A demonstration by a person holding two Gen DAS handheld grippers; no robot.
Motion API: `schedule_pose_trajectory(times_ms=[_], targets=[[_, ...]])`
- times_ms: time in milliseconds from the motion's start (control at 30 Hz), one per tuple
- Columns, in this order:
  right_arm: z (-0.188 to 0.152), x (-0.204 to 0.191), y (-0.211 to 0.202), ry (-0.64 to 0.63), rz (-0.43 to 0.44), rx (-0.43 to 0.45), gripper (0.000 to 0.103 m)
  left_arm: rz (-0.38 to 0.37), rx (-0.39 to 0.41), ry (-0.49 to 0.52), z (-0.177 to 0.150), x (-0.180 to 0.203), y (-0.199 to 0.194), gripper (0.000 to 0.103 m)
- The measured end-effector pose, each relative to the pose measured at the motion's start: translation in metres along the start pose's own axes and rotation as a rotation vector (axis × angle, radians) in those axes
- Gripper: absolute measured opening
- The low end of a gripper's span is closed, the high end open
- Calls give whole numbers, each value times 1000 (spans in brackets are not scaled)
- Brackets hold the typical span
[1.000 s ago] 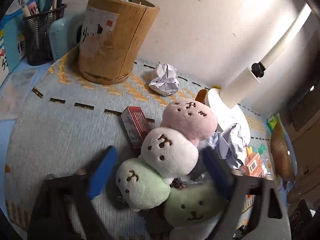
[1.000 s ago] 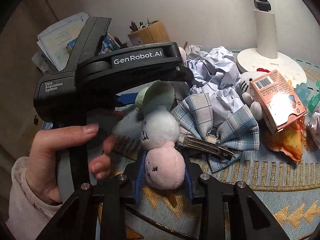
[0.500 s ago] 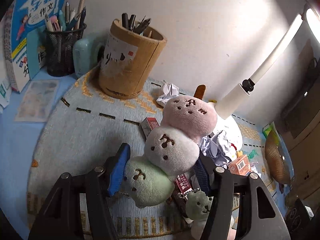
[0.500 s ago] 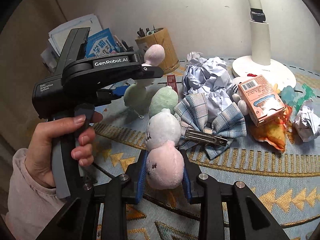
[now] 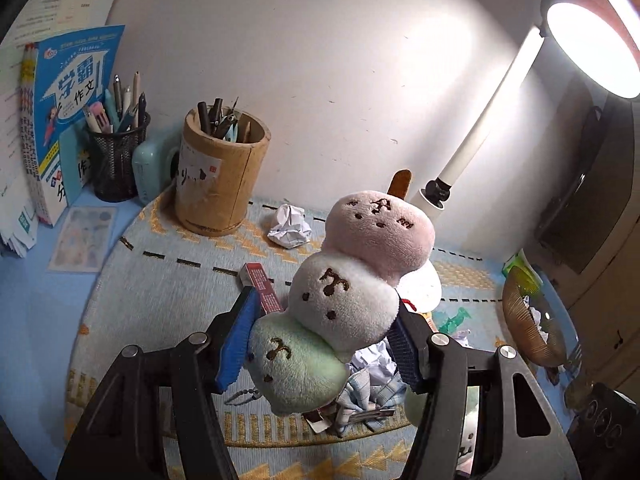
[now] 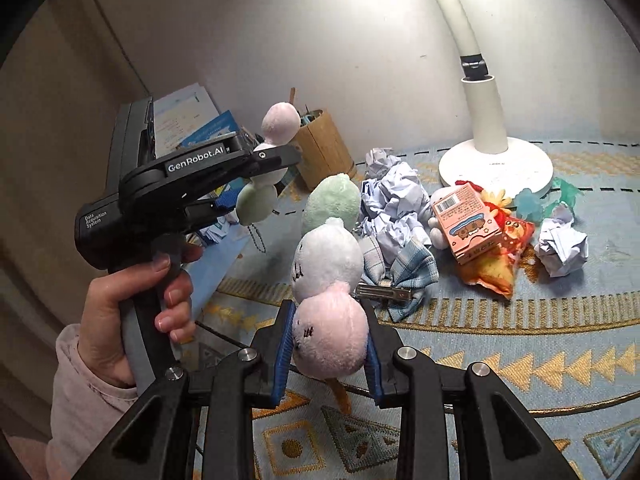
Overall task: Organize objects
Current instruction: 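Grasp a stacked plush bunny toy with each tool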
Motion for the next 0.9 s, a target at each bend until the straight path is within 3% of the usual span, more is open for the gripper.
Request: schedule_pose_trajectory(times_ms=[233,600,900], targets=[[6,25,-32,64,-7,62,30,-7,-23,11,-3,23,-2,59],[11,73,-77,156,-60,150,30,9,16,175,-5,100,-4,59],[13,118,-113,205,-117,191,30,-70,-32,241,-17,160,29,59]])
Point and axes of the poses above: each gripper's, at about its wrist camera, not at the fingertips, and y roughly the way its jaws point, x to its right, z to its top, the point moved 2 cm from there along y, roughly the way its jaws point, and after that the axes turned 2 degrees about -x, right-handed, at the moved point
